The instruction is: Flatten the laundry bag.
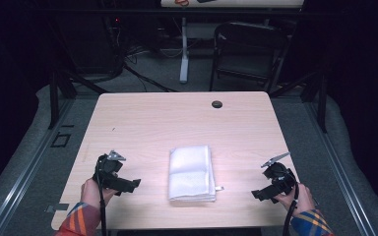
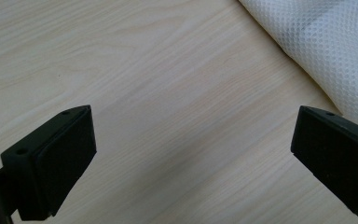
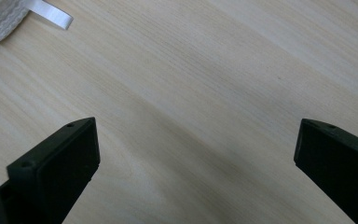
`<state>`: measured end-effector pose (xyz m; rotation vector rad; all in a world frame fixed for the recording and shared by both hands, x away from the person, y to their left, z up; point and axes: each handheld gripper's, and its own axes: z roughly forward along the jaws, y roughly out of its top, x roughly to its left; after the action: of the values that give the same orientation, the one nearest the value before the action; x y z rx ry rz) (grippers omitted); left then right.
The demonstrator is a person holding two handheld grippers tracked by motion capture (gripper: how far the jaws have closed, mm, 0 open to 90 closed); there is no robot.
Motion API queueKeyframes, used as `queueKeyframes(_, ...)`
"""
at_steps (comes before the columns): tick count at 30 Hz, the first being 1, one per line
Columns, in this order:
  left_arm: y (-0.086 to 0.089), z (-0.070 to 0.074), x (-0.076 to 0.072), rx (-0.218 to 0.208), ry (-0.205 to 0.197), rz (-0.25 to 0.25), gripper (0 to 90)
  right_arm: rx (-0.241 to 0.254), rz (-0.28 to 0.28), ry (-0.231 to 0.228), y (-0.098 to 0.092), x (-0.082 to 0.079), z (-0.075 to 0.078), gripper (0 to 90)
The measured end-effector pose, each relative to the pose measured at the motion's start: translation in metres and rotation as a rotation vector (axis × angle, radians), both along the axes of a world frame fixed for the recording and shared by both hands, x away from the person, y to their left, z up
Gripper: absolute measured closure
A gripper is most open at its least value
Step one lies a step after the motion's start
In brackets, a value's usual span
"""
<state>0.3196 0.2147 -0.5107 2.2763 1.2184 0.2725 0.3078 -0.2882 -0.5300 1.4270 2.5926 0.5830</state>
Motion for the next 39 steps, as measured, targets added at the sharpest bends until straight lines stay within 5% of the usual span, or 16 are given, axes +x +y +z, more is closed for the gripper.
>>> queueKeyframes(5,-0.001,0.000,0.001,-0.006,-0.002,-0.001,0.0,-0.011,0.015,0.012,0.001,-0.001,0.002,0.0)
queueKeyframes(9,-0.004,0.001,0.002,-0.015,-0.003,-0.006,0.0,0.040,-0.001,-0.011,0.005,-0.002,-0.001,0.0)
queueKeyframes(14,-0.011,0.001,0.002,-0.014,0.000,-0.023,0.0,-0.006,0.032,0.001,0.006,0.000,0.004,0.0)
queueKeyframes(27,-0.028,0.002,0.003,-0.025,-0.008,-0.075,0.1,0.013,0.057,0.015,0.017,0.002,0.006,0.1)
queueKeyframes(31,-0.040,0.003,0.002,-0.045,-0.020,-0.115,0.0,0.046,0.033,-0.012,0.023,0.001,0.003,0.4)
queueKeyframes(35,-0.053,0.003,0.001,-0.043,-0.032,-0.152,0.1,0.006,0.079,0.017,0.026,0.004,0.006,0.7)
queueKeyframes(36,-0.056,0.003,0.001,-0.044,-0.028,-0.164,0.1,0.039,0.067,0.008,0.028,0.003,0.005,0.8)
queueKeyframes(38,-0.061,0.002,0.000,-0.040,-0.028,-0.182,0.1,0.004,0.085,0.013,0.030,0.005,0.007,0.9)
queueKeyframes(39,-0.063,0.002,0.000,-0.040,-0.031,-0.191,0.0,0.027,0.085,0.015,0.032,0.005,0.006,1.0)
